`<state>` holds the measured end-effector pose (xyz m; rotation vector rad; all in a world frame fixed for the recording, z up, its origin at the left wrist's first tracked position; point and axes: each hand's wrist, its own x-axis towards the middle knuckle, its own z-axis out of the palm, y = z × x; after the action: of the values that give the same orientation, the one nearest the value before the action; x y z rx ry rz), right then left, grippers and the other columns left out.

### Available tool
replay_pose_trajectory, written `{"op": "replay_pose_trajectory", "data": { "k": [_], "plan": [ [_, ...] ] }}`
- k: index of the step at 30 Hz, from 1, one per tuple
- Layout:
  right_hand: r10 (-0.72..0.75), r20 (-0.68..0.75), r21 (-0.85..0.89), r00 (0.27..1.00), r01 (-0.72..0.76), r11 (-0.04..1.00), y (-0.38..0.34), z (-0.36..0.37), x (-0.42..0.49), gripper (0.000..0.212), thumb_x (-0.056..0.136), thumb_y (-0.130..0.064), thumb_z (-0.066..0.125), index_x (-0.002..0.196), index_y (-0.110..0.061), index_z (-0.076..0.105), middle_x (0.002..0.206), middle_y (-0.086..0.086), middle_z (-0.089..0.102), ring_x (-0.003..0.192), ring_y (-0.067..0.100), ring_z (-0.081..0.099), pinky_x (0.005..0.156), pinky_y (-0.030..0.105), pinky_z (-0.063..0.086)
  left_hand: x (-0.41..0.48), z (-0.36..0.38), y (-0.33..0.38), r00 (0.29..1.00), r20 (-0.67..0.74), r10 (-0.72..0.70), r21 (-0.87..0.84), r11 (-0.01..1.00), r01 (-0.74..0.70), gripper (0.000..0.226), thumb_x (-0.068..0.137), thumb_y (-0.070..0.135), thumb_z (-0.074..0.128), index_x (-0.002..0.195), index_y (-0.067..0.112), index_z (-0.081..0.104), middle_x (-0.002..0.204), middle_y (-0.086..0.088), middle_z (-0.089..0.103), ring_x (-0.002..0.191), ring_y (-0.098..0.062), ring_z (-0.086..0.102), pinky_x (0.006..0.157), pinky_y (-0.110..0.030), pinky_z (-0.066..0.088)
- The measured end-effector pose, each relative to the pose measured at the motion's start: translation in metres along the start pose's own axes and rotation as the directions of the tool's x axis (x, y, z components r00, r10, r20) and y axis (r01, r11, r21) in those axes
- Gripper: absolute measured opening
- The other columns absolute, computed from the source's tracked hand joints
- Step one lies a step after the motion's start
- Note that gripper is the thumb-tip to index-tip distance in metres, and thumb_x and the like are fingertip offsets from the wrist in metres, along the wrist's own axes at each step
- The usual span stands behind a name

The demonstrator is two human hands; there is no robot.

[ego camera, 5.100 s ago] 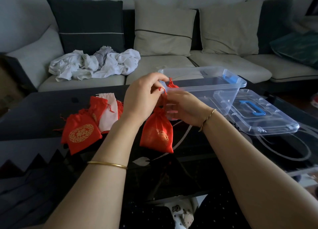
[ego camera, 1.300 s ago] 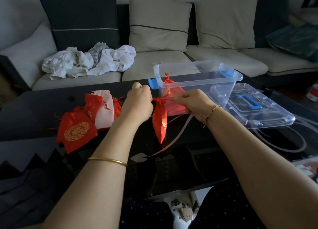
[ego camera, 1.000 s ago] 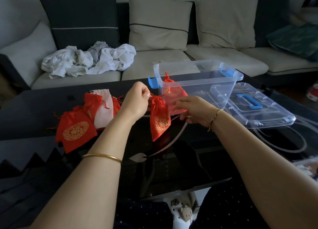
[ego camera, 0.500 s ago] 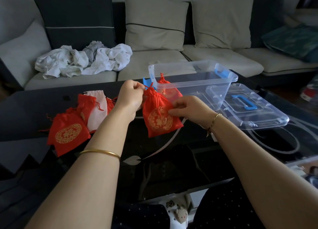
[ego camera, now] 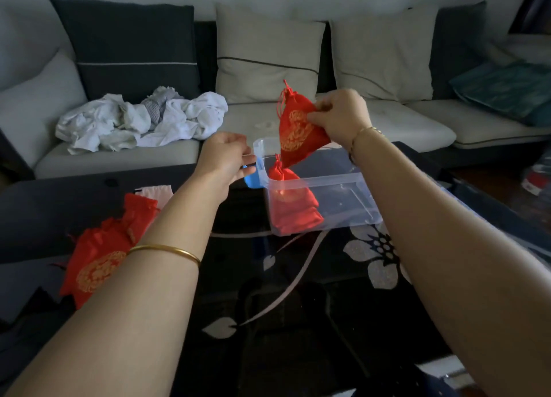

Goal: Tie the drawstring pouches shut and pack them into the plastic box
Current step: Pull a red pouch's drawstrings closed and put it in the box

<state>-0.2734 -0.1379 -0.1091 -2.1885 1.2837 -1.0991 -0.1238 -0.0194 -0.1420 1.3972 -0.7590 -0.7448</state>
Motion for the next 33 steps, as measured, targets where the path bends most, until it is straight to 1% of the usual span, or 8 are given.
{"op": "replay_pose_trajectory", "data": {
  "k": [3, 6, 9, 12, 17, 22, 28, 33],
  "plan": [
    [0.003, 0.18, -0.235, 0.984, 0.04, 0.971, 0.001, 0.016, 0.014, 0.012, 0.079, -0.023, 0.069, 0.084, -0.012, 0.071, 0.088, 0.012, 0.064, 0.081, 0.024, 0.054, 0.066, 0.025, 0.035, 0.01, -0.001, -0.004, 1.0, -0.013, -0.014, 0.052, 0.999, 0.014, 0.011, 0.097, 0.013, 0.046, 0.088, 0.014, 0.052, 0.088, -0.004, 0.054, 0.082, -0.017, 0.06, 0.076, -0.032, 0.054],
    [0.068, 0.382, -0.156, 0.922, -0.009, 0.988, 0.001, 0.031, 0.015, 0.019, 0.083, -0.019, 0.068, 0.094, -0.003, 0.069, 0.071, 0.006, 0.057, 0.074, 0.021, 0.054, 0.059, 0.027, 0.043, 0.019, -0.004, -0.009, 0.999, -0.037, -0.021, 0.086, 0.996, 0.024, 0.008, 0.098, 0.013, 0.045, 0.098, 0.013, 0.053, 0.094, -0.005, 0.055, 0.084, -0.017, 0.061, 0.074, -0.032, 0.054],
    [0.302, 0.593, -0.393, 0.746, -0.059, 0.918, 0.001, 0.043, 0.012, 0.023, 0.091, -0.027, 0.059, 0.087, -0.004, 0.061, 0.078, 0.009, 0.058, 0.075, 0.024, 0.055, 0.06, 0.028, 0.045, 0.026, -0.008, -0.014, 0.997, -0.07, -0.026, 0.124, 0.992, 0.035, 0.02, 0.097, 0.014, 0.046, 0.115, 0.011, 0.053, 0.106, -0.007, 0.056, 0.093, -0.019, 0.063, 0.072, -0.03, 0.056],
    [0.475, 0.613, -0.622, 0.632, 0.014, 0.783, -0.001, 0.052, 0.009, 0.043, 0.096, -0.03, 0.049, 0.123, 0.003, 0.053, 0.101, 0.011, 0.06, 0.086, 0.023, 0.057, 0.069, 0.03, 0.043, 0.029, -0.012, -0.017, 0.996, -0.088, -0.022, 0.136, 0.99, 0.033, 0.022, 0.096, 0.013, 0.046, 0.117, 0.01, 0.053, 0.108, -0.007, 0.056, 0.091, -0.017, 0.063, 0.07, -0.029, 0.056],
    [0.424, 0.587, -0.697, 0.69, 0.163, 0.699, -0.005, 0.055, 0.005, 0.04, 0.091, -0.025, 0.06, 0.123, -0.001, 0.056, 0.097, 0.006, 0.06, 0.086, 0.018, 0.052, 0.079, 0.028, 0.047, 0.029, -0.018, -0.023, 0.994, -0.103, -0.035, 0.141, 0.989, 0.05, 0.018, 0.097, 0.014, 0.047, 0.114, 0.014, 0.053, 0.107, -0.005, 0.056, 0.094, -0.017, 0.063, 0.072, -0.03, 0.056],
    [0.355, 0.599, -0.594, 0.718, 0.101, 0.798, -0.009, 0.05, 0.0, 0.033, 0.094, -0.012, 0.051, 0.123, 0.003, 0.054, 0.12, 0.017, 0.06, 0.111, 0.032, 0.058, 0.045, 0.022, 0.045, 0.019, -0.029, -0.028, 0.99, -0.131, -0.054, 0.13, 0.989, 0.071, 0.016, 0.096, 0.012, 0.047, 0.111, 0.014, 0.053, 0.106, -0.004, 0.055, 0.097, -0.018, 0.062, 0.078, -0.033, 0.056],
    [0.046, 0.214, -0.346, 0.976, 0.032, 0.938, -0.049, 0.054, -0.027, 0.018, 0.087, 0.005, 0.043, 0.093, 0.002, 0.06, 0.115, 0.021, 0.061, 0.106, 0.034, 0.058, 0.074, 0.031, 0.044, -0.006, -0.061, -0.041, 0.951, -0.308, 0.033, 0.234, 0.971, 0.042, 0.029, 0.093, 0.003, 0.042, 0.119, 0.003, 0.056, 0.115, -0.011, 0.058, 0.1, -0.023, 0.06, 0.083, -0.037, 0.054],
    [-0.132, 0.387, -0.103, 0.913, 0.185, 0.977, -0.095, 0.11, -0.099, 0.029, 0.087, -0.002, 0.047, 0.114, 0.0, 0.059, 0.112, 0.019, 0.062, 0.102, 0.035, 0.061, 0.087, 0.039, 0.051, -0.03, -0.11, -0.067, 0.84, -0.524, 0.142, 0.588, 0.774, 0.236, 0.033, 0.09, 0.008, 0.044, 0.119, 0.003, 0.059, 0.128, -0.023, 0.052, 0.12, -0.041, 0.046, 0.097, -0.041, 0.039]
  ]
}}
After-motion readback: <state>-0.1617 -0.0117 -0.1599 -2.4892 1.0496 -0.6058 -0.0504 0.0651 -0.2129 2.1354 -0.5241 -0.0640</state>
